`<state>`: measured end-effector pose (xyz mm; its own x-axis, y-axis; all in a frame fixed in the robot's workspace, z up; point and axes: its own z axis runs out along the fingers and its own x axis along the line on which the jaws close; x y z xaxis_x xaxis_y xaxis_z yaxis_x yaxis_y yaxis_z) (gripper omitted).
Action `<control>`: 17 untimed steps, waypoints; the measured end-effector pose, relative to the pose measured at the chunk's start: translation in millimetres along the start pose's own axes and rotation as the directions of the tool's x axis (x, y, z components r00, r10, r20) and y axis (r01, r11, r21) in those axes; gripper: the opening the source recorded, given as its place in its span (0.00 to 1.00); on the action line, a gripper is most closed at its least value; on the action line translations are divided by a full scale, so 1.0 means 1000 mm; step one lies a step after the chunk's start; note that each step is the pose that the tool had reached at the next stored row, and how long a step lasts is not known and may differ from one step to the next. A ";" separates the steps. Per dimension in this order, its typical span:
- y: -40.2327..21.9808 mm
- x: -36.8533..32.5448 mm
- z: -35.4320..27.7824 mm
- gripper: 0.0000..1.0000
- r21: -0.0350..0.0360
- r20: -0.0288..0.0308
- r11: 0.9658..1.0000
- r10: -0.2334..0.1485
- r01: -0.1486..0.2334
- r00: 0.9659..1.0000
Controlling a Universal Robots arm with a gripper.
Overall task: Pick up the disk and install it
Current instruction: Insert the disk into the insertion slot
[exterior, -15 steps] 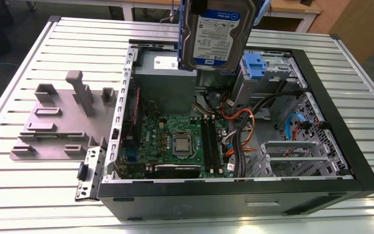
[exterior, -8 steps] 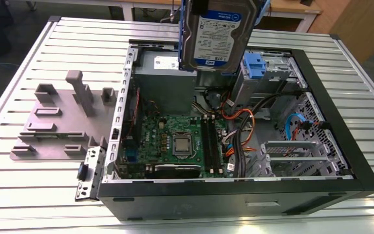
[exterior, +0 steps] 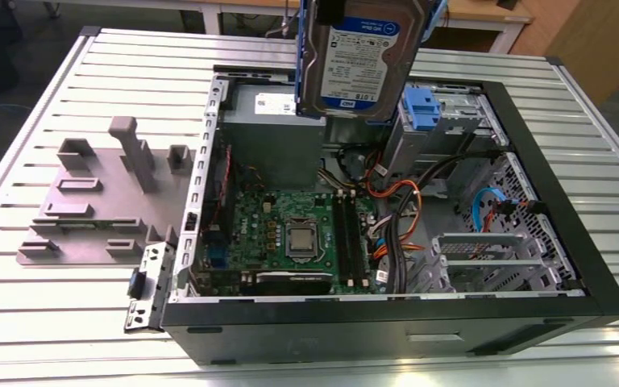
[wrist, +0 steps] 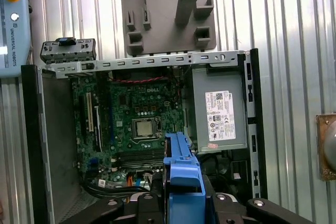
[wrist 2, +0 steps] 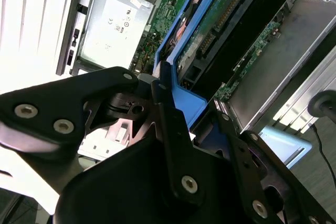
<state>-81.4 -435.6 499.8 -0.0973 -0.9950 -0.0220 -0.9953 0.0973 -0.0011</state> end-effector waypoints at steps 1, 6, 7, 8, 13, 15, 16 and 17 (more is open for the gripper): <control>0.0000 0.0000 0.0000 0.36 0.000 0.000 1.000 0.000 0.000 1.000; 0.0000 0.0000 0.0000 0.36 0.000 0.000 1.000 0.000 0.000 1.000; 0.0000 0.0004 0.0000 0.36 0.000 0.000 1.000 0.000 0.000 1.000; -0.0001 0.0010 0.0000 0.36 0.000 0.000 1.000 0.000 0.000 1.000; -0.0008 0.0079 0.0000 0.36 0.000 0.000 1.000 0.000 0.000 1.000; -0.0011 0.0118 0.0000 0.36 0.000 0.000 1.000 0.000 0.000 1.000; -0.0013 0.0140 0.0000 0.36 0.000 0.000 1.000 0.000 0.000 1.000; -0.0015 0.0161 0.0000 0.36 0.000 0.000 1.000 0.000 0.000 1.000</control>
<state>-81.4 -451.8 499.4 -0.0974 -0.9950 -0.0221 -0.9952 0.0974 -0.0011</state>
